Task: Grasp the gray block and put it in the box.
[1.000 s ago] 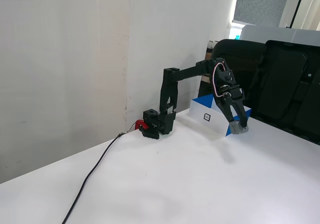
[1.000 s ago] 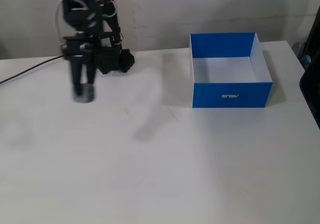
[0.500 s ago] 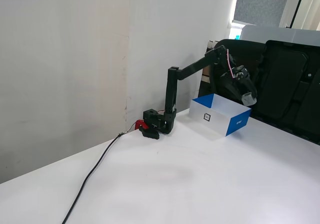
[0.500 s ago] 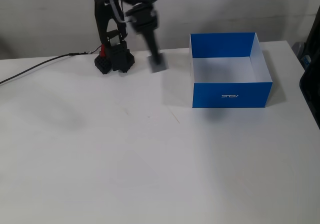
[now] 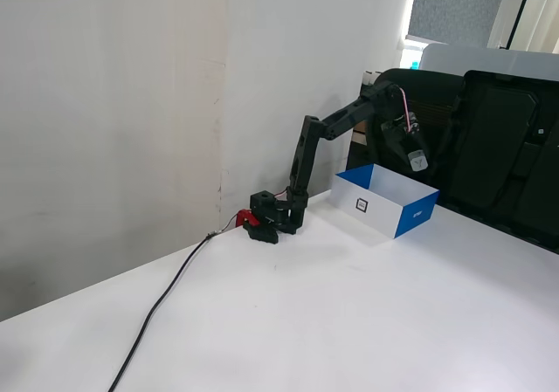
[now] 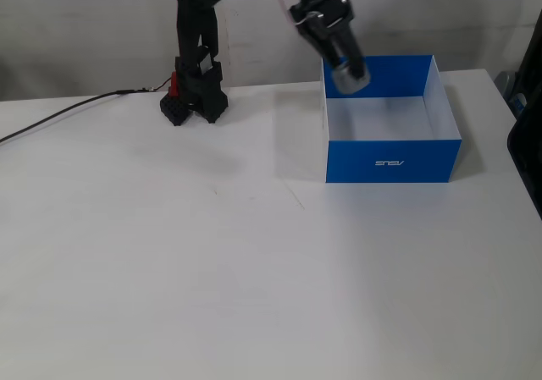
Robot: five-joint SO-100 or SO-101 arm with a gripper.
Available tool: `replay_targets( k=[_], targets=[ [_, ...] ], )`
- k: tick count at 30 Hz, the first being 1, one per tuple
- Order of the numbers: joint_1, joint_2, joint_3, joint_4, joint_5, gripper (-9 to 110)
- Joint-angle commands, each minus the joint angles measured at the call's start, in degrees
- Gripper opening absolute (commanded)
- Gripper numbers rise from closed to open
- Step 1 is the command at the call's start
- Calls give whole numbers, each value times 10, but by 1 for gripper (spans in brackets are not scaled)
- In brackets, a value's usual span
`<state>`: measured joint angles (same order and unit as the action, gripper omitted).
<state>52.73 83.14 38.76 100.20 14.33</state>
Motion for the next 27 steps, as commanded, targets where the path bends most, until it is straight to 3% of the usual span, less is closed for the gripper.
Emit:
replay_targets(
  k=[1,14,15,17,18,27],
  targets=[
    [58,-6,-75,18,6,9],
    [163,-57,-112,42,8,8],
    [171,-63,-112,45,8,11],
    [188,-83,-112,54,9,42],
    [196,-91,-112,54,10,44],
    [214,-113,-131,57,5,33]
  ],
)
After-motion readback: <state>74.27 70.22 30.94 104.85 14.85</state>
